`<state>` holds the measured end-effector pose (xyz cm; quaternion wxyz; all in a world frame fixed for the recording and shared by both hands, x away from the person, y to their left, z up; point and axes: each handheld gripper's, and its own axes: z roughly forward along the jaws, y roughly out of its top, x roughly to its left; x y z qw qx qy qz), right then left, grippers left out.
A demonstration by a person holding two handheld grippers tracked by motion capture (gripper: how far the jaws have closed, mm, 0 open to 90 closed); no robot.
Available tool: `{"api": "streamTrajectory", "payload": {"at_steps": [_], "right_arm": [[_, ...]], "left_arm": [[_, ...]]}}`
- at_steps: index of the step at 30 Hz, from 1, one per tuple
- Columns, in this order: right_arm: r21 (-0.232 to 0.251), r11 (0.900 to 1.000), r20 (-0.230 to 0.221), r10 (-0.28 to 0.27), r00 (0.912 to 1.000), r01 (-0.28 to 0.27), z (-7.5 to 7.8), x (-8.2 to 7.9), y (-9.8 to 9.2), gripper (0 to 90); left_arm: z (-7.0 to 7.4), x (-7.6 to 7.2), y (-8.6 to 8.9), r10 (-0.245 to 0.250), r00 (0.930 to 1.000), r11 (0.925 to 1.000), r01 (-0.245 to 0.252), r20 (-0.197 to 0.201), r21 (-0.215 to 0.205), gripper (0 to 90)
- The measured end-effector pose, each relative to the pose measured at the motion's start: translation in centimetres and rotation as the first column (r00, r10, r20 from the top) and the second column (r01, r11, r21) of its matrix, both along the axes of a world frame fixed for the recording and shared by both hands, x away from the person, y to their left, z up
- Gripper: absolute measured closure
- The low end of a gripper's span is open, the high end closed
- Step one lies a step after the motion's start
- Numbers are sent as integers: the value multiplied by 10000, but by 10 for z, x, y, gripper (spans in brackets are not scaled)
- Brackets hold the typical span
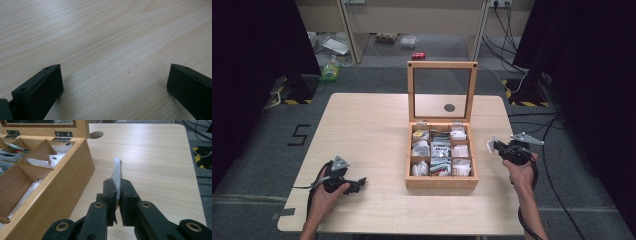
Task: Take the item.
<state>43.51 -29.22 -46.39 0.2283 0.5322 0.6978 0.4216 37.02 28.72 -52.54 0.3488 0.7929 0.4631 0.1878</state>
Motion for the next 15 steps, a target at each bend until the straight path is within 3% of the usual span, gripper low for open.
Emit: {"api": "streamTrajectory", "payload": {"at_steps": [15], "right_arm": [[-15,10000,-425,80,9991,-81,-13,2,3,841]], "left_arm": [[0,0,0,1,10000,10000,-1,1,5,0]]}}
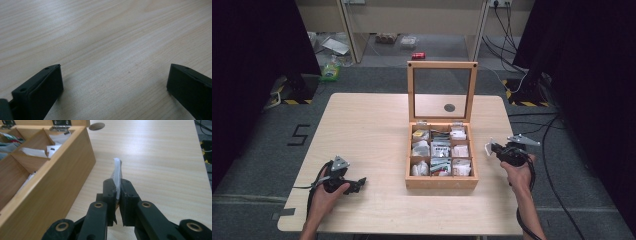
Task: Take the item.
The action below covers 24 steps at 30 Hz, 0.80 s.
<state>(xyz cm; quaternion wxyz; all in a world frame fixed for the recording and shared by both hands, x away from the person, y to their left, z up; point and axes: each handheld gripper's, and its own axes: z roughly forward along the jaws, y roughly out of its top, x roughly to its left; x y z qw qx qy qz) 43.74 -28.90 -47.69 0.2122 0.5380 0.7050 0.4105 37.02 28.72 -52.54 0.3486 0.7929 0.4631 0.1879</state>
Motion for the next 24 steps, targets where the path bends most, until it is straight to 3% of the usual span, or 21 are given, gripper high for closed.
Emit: {"api": "streamTrajectory", "payload": {"at_steps": [24], "right_arm": [[-304,9994,-573,167,9982,-184,-18,2,6,809]], "left_arm": [[0,0,0,-1,10000,10000,1,-1,0,0]]}}
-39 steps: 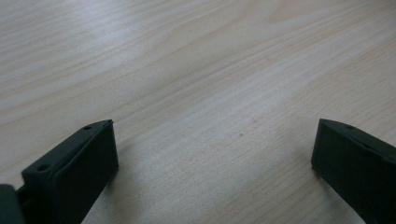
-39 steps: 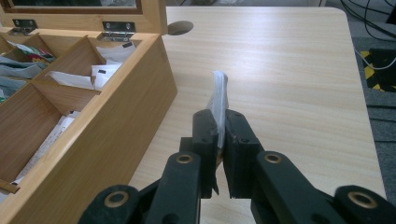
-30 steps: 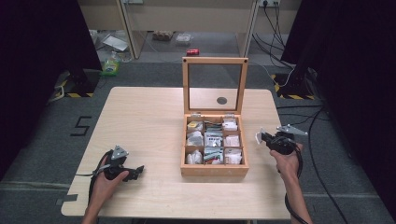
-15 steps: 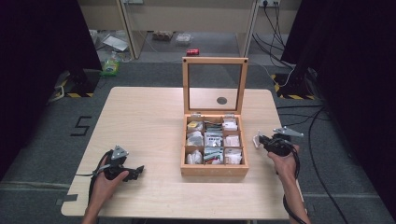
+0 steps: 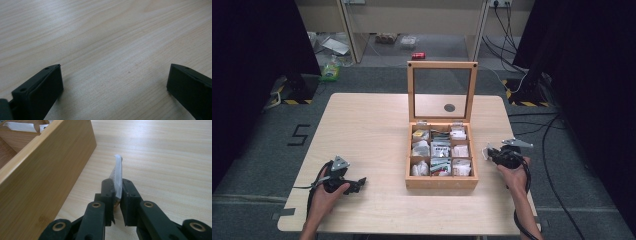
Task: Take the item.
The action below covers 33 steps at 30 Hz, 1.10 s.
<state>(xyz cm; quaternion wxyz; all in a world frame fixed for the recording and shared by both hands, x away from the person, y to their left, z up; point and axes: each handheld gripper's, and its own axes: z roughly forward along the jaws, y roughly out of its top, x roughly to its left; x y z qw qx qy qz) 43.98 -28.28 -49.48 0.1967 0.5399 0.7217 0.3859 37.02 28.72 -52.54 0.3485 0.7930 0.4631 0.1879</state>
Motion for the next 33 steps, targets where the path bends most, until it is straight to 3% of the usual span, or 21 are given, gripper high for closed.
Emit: {"api": "streamTrajectory", "payload": {"at_steps": [14,28,33], "right_arm": [[-77,9991,61,-426,9991,427,6,-1,-9,722],[-422,9991,-95,-71,9999,67,2,-1,-3,756],[-388,9991,-151,-186,9997,180,2,-1,-4,715]], "left_arm": [[0,0,0,0,10000,10000,0,2,1,0],[0,0,0,3,10000,10000,-3,-7,11,0],[0,0,0,2,10000,10000,-2,-9,12,0]]}}
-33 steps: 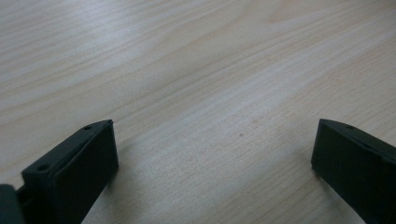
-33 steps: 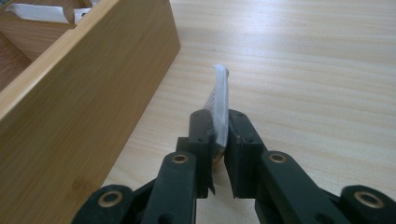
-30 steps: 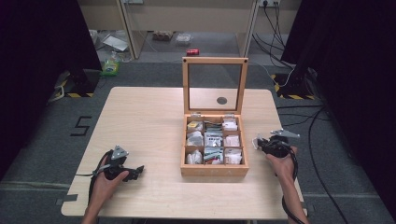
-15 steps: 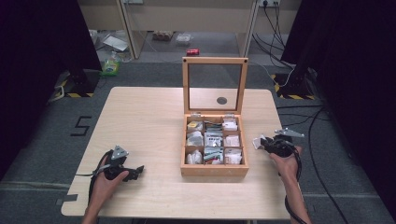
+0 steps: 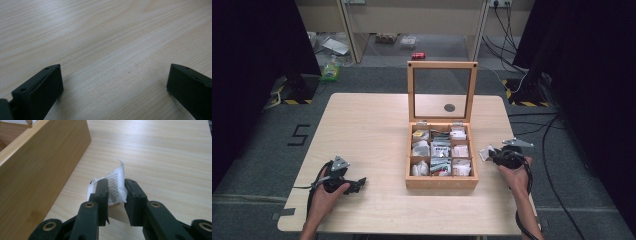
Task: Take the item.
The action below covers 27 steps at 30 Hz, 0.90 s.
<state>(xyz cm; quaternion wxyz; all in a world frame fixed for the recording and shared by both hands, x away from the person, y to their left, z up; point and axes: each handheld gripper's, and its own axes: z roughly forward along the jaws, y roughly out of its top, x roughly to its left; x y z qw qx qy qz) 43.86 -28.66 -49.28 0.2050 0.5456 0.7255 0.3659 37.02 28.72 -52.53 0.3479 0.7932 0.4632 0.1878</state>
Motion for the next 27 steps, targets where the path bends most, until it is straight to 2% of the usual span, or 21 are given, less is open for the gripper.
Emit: {"api": "streamTrajectory", "payload": {"at_steps": [5,10,11,13,22,27], "right_arm": [[103,9996,-1,-251,9997,251,2,0,-6,660],[279,9985,199,-482,9986,477,7,-1,-11,626],[194,9991,332,-394,9987,387,8,0,-14,618],[226,9987,323,-472,9984,465,10,-1,-14,611],[735,9961,369,-514,9980,486,15,-1,-13,541],[821,9956,402,-485,9980,451,17,0,-11,496]], "left_arm": [[0,0,0,-4,10000,10000,4,8,-10,0],[0,0,0,-1,10000,10000,1,8,-13,0],[0,0,0,-2,10000,10000,2,9,-14,0],[0,0,0,-1,10000,10000,1,-2,-1,0],[0,0,0,-5,10000,10000,5,-3,-1,0],[0,0,0,-5,10000,10000,5,8,-14,0]]}}
